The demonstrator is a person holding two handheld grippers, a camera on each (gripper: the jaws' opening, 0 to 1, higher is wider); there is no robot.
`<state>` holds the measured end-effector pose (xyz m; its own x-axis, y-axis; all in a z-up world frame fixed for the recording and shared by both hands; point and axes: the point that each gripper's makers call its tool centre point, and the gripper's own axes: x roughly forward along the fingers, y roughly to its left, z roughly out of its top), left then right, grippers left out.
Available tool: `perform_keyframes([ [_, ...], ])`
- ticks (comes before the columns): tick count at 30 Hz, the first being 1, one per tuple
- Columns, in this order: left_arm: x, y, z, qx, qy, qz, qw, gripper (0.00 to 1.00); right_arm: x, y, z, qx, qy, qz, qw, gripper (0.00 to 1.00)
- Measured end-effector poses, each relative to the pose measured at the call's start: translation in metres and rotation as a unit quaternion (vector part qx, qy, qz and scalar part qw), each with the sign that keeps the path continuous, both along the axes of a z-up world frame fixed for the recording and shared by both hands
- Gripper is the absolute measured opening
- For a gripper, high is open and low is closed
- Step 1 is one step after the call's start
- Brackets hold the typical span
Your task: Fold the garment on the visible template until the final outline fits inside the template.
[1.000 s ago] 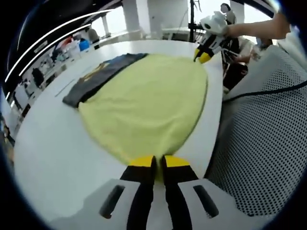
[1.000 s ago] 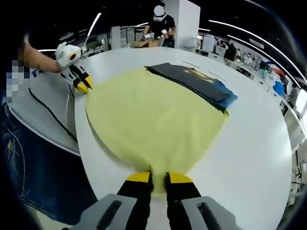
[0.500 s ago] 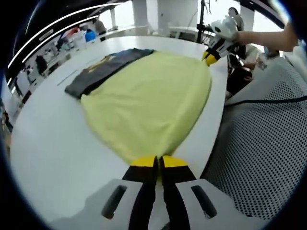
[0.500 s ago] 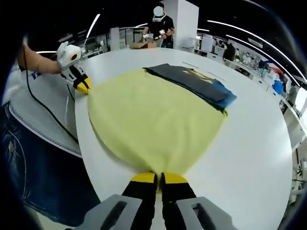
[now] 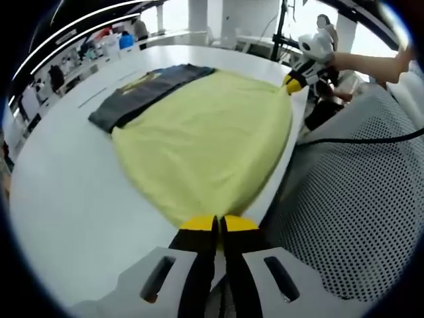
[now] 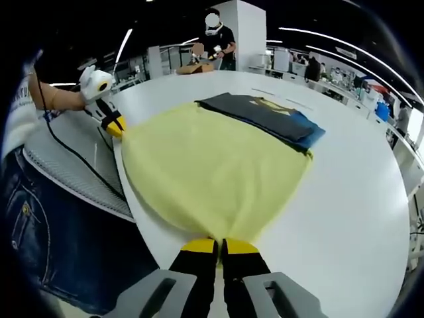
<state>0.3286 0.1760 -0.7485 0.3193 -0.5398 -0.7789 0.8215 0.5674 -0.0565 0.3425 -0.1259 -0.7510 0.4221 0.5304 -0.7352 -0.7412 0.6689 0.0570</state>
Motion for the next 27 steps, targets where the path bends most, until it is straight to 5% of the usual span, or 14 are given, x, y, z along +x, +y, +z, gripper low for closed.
perform_keyframes([
  [16,-0.021,0.003,0.006,0.008,0.027,0.004,0.9996,0.0,-0.017,0.006,0.009,0.017,0.017,0.01,0.9997,0.0],
  [27,-0.009,0.005,0.025,0.007,0.002,-0.002,1.0,0.0,-0.006,0.009,0.023,0.02,-0.003,0.012,0.9997,0.0],
])
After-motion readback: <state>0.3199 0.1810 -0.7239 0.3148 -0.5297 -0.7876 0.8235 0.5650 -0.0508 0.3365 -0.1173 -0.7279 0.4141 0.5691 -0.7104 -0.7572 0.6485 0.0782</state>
